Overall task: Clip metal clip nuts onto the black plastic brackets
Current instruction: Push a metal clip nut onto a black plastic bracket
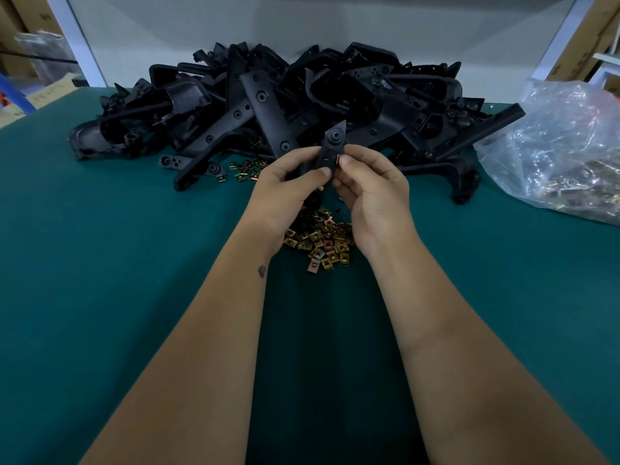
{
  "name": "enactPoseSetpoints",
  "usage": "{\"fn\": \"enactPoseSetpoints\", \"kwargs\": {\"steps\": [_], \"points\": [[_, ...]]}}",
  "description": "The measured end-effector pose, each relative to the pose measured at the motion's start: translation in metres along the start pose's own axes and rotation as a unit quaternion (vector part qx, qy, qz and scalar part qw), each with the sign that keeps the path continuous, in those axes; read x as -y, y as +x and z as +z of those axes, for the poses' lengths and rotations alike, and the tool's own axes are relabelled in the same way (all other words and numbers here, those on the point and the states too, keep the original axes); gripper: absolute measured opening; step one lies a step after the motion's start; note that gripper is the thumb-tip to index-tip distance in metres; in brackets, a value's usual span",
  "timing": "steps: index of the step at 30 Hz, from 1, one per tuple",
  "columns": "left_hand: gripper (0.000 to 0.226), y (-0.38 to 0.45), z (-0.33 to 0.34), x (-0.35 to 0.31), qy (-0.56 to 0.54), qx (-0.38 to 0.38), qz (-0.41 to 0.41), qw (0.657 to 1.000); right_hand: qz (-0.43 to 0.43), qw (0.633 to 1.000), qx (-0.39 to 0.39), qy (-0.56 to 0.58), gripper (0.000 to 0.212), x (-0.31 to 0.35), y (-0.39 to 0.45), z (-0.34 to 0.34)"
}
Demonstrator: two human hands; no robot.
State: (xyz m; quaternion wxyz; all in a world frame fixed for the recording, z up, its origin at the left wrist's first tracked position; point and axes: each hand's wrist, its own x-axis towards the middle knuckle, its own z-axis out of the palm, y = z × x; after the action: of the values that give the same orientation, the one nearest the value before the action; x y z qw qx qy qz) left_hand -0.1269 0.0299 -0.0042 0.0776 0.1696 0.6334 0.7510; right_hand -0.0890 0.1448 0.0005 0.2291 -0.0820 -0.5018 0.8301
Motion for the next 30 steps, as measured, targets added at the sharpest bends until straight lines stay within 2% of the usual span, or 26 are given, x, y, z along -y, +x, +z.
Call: {"fn": "enactPoseSetpoints", "kwargs": {"steps": [8, 16, 30], "points": [[0.046, -0.0027, 0.0049, -0.0008, 0.105, 0.008, 0.053, 0.993, 0.003, 0.999, -0.024, 0.042, 0.017, 0.0006, 0.0005, -0.0023], [0.049, -0.0050, 0.0069, -0.0022, 0.137, 0.012, 0.062, 0.988, 0.016, 0.996, -0.006, 0.084, 0.017, 0.0016, 0.0006, -0.0036], [0.048, -0.0056, 0.0051, -0.0014, 0.197, -0.006, 0.064, 0.978, -0.004, 0.999, -0.036, 0.004, 0.018, -0.0008, -0.0003, -0.0017]]}}
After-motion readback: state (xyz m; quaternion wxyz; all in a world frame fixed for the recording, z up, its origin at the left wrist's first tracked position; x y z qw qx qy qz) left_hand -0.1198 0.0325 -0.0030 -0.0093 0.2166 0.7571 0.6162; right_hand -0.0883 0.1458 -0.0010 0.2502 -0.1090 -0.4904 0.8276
